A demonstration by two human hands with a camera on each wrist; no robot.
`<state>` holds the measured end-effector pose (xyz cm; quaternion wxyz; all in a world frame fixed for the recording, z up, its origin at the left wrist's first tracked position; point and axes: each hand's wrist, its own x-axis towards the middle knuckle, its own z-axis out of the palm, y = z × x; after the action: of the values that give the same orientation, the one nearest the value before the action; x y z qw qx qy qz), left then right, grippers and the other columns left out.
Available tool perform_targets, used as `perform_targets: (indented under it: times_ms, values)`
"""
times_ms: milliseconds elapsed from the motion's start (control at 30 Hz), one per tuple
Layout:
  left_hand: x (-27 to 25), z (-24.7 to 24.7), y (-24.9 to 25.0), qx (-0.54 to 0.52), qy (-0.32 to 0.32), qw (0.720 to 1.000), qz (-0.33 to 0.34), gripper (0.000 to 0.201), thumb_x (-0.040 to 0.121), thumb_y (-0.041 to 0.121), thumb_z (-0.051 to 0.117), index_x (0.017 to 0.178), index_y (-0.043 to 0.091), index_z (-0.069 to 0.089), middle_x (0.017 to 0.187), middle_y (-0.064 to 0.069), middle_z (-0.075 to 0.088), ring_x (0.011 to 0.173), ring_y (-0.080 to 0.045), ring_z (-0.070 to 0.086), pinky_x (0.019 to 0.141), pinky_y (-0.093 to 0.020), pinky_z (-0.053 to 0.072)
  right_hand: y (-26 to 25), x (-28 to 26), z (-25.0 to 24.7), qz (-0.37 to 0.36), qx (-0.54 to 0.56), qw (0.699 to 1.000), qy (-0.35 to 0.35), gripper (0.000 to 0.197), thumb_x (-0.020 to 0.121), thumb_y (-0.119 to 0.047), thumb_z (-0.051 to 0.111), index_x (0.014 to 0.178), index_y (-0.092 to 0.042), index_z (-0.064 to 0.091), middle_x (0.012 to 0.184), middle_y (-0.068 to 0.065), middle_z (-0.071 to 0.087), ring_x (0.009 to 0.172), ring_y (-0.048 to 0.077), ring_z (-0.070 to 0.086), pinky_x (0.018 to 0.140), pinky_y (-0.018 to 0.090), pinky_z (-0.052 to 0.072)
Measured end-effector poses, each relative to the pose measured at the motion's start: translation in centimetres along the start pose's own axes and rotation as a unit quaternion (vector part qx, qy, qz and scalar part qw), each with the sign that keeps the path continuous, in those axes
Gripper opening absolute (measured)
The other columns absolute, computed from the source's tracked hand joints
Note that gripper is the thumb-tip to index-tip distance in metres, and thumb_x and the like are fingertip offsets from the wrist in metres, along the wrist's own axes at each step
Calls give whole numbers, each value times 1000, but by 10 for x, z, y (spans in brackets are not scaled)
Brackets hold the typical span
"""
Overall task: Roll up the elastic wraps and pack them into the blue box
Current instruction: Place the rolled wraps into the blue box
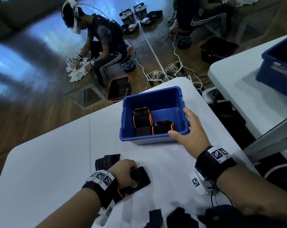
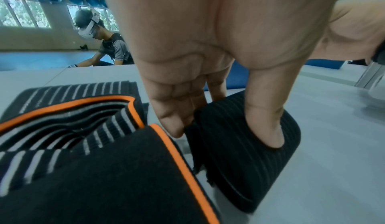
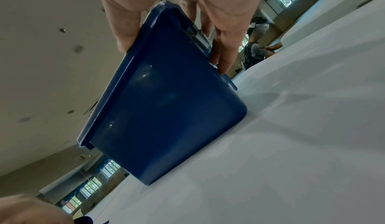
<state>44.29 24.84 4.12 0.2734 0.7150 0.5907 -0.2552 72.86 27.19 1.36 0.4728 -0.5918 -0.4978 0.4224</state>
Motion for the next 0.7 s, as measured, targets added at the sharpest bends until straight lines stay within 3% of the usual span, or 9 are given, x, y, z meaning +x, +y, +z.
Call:
perform_targets:
  times_ms: [100,200,267,367,433,567,633,700]
  values:
    - [-3,-1,-4,-27,-3,1000,13,40,65,36,81,99,32,61,96,15,63,88,-7,60,75,-21,49,0,0,0,2,4,1000,0,92,75,-37,84,148,-36,30,148,-23,34,135,1,38,114,31,39]
    - [-14,-15,-4,-39,-9,999,38,36,65,37,79,97,30,63,86,16,60,78,-2,56,66,-16,45,2,1,0,6,9,1000,0,93,74,-37,85,149,-36,30,150,-23,33,136,-1,37,114,29,37]
    - [-23,-35,-1,-44,-10,998,54,35,66,37,78,98,30,64,89,13,64,79,-4,60,67,-18,47,3,1,0,8,14,1000,-3,94,74,-37,85,149,-35,30,151,-23,32,137,-2,36,113,25,37]
    - [-32,-80,8,-84,0,994,71,29,68,31,76,95,33,66,89,13,69,78,-5,67,72,-26,57,2,1,-1,11,12,1000,-9,93,75,-35,85,150,-35,30,149,-26,31,135,-8,35,102,5,33]
    - [-30,-114,17,-87,23,992,91,30,68,27,75,96,35,67,88,16,71,78,-1,67,75,-27,58,2,1,-2,8,10,1000,-9,93,75,-34,84,150,-35,29,147,-27,31,132,-14,34,96,-3,30]
    - [-11,-176,41,-69,74,986,129,34,70,19,78,99,32,68,86,13,72,76,-1,67,75,-25,58,2,1,-3,3,-4,1000,-12,94,75,-37,84,151,-35,27,148,-30,29,134,-16,30,102,3,29]
    - [7,-200,53,-57,103,983,144,33,72,16,81,100,29,69,85,14,71,72,4,64,72,-15,53,2,1,-3,2,2,1000,-14,94,75,-38,84,150,-37,27,145,-39,26,132,-21,27,99,-4,28]
    - [29,-215,62,-76,113,979,150,32,73,12,82,99,25,70,87,10,74,74,1,66,73,-14,52,3,1,-2,4,11,1000,-17,94,75,-37,84,150,-38,27,146,-40,24,133,-22,25,99,-6,26]
